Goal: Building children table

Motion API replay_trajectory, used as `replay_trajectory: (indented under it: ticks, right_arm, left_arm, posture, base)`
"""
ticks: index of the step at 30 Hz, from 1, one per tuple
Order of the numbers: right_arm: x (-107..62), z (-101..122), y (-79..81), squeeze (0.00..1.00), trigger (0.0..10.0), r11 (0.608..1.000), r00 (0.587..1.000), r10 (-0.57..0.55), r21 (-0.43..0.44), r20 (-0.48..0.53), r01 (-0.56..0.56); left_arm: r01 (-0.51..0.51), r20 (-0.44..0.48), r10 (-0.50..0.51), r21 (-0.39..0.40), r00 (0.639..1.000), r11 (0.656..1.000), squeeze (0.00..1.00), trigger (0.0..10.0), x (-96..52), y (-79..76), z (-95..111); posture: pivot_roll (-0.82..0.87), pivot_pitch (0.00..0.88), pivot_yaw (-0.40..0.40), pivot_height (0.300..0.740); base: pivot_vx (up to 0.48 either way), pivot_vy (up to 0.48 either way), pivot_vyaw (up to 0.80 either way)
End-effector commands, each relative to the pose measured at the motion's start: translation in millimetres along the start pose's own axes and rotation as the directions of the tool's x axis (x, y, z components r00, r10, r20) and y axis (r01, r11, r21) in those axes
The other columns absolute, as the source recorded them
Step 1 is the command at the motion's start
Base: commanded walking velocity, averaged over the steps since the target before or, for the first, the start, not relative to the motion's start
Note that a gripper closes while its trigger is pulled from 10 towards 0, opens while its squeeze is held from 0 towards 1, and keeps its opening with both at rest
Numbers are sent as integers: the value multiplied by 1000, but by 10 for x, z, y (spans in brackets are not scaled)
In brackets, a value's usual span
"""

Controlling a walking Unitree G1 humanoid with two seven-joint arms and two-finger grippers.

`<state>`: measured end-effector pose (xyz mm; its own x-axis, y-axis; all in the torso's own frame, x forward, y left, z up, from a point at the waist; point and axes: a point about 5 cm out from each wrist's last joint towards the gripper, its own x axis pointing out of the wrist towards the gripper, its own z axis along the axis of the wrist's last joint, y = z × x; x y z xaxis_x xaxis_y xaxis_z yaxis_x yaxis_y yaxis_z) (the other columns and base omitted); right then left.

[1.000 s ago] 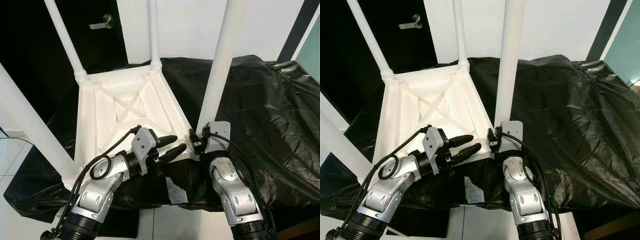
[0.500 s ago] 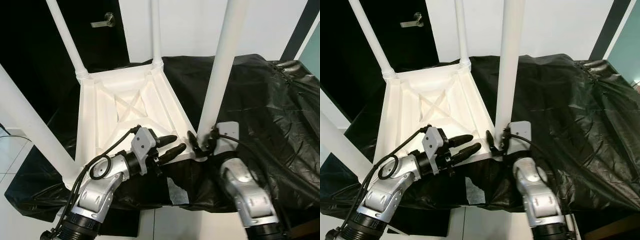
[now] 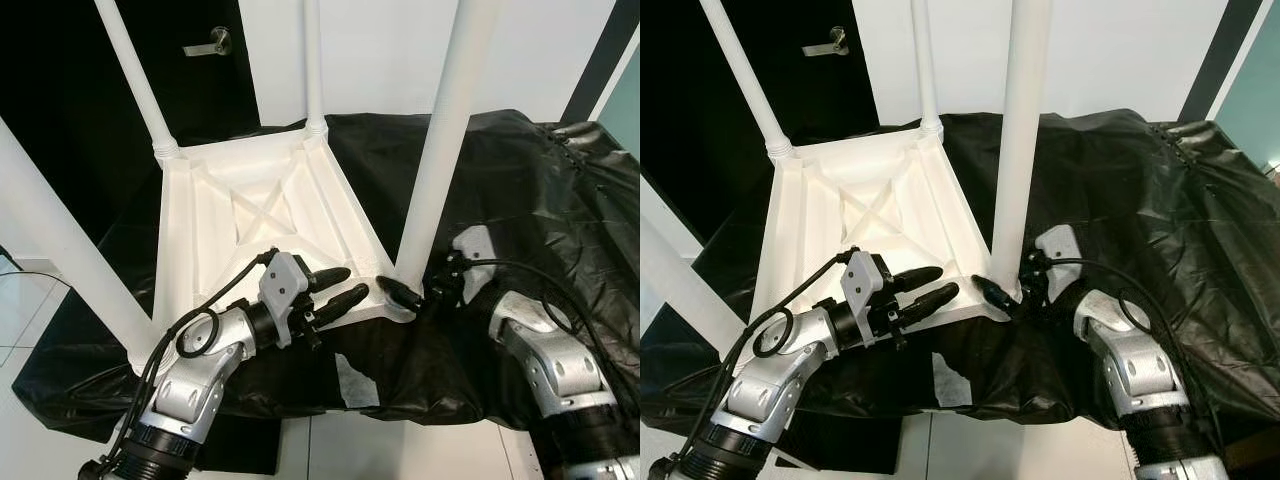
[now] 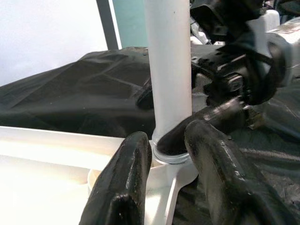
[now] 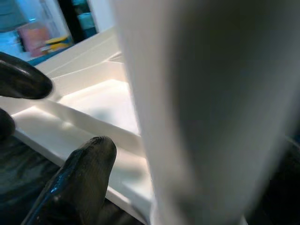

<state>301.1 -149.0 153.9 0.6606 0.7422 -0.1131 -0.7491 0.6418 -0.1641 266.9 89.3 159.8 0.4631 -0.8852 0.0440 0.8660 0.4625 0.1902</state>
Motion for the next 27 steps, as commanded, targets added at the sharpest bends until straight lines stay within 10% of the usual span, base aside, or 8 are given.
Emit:
replay_trajectory:
  ticks: [1,3,4,7,19,20,23,27]
  right_arm:
    - [42,-16,14,0,10000,999,999,49,-13,-13,-49]
    - [48,-17,14,0,10000,998,998,57,-13,-14,-58]
    - [88,-48,16,0,2667,996,996,87,-25,-34,-88]
    - [137,-135,23,0,0,989,986,135,-51,-93,-140]
    - [98,-240,-14,0,0,992,986,123,12,-112,-122]
    - [90,-242,-17,0,8039,995,990,97,38,-102,-94]
    - [86,-258,-13,0,10000,997,993,56,55,-108,-51]
    - [108,-333,14,0,10000,997,989,-48,58,-140,56]
  left_arm:
    - [-7,-6,7,15,1000,1000,0,10000,-8,38,10]
    - [-8,-6,8,15,1000,1000,0,10000,-8,39,10]
    - [-10,-4,10,16,1000,1000,0,10000,-8,40,15]
    - [-19,-2,19,18,1000,1000,0,10000,-14,38,23]
    - [-39,-1,39,11,999,999,0,10000,-42,16,14]
    - [-39,-1,39,11,999,999,0,10000,-42,16,13]
    - [-40,-1,40,10,999,999,0,10000,-43,16,10]
    - [-33,-8,34,10,999,999,0,10000,-48,7,-4]
  posture:
    - [-32,0,23,740]
    - [-32,0,23,740]
    - [-21,0,15,740]
    - [-5,0,3,740]
    - [-1,0,-8,740]
    - [-2,0,-8,740]
    - [-8,0,-7,740]
    - [-19,0,-2,740]
  base:
    - [0,0,0]
    - [0,0,0]
    - [0,0,0]
    - [0,0,0]
    - [0,0,0]
    - [0,0,0]
    - [0,0,0]
    - [0,0,0]
